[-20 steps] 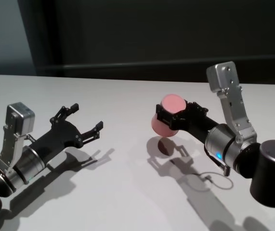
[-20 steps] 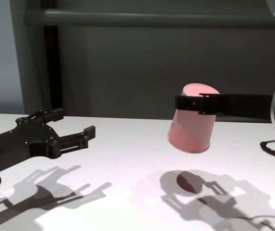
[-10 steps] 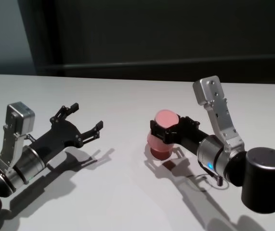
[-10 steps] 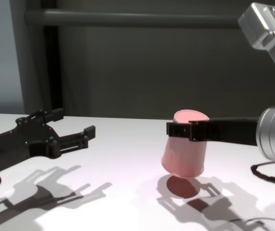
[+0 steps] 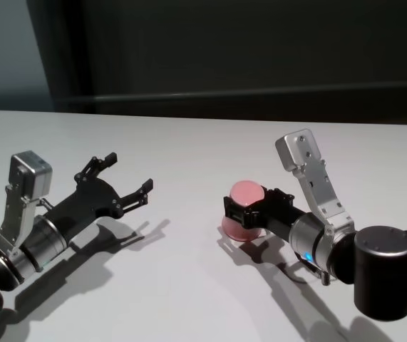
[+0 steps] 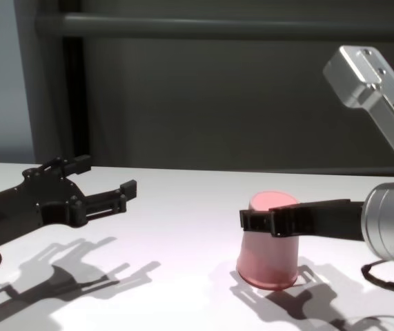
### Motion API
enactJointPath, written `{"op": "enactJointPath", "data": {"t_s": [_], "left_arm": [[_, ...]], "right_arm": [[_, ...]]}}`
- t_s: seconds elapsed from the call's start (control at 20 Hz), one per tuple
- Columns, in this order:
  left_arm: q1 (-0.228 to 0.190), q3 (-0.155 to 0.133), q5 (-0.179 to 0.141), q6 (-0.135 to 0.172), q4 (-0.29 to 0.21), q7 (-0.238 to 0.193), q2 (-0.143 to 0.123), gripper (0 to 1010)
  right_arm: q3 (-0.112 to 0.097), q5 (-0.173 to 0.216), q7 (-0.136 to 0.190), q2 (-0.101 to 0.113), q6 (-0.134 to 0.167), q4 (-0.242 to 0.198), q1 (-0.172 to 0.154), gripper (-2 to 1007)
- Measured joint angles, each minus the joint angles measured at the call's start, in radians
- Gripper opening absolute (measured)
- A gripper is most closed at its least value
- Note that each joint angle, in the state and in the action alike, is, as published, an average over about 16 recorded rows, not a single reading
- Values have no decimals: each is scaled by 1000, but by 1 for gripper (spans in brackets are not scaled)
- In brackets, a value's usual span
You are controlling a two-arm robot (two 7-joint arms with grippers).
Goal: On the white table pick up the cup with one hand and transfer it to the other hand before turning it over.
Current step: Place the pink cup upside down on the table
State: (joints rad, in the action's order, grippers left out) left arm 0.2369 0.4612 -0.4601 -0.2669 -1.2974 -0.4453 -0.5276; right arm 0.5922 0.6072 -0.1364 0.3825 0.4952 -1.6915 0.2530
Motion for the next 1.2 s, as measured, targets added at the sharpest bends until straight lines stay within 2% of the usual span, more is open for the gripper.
{"op": "enactJointPath", "data": {"t_s": [0.4, 0.9, 1.2], "left_arm": [[0, 0, 0, 0, 0, 0, 0, 1003], [0, 0, 0, 0, 0, 0, 0, 1003], [0, 0, 0, 0, 0, 0, 0, 1003]], "right_arm": [[-9, -8, 2, -11, 21, 14, -7, 769], [-17, -6, 3, -16, 29, 17, -12, 772], [-16, -5, 3, -14, 29, 17, -12, 831]]}}
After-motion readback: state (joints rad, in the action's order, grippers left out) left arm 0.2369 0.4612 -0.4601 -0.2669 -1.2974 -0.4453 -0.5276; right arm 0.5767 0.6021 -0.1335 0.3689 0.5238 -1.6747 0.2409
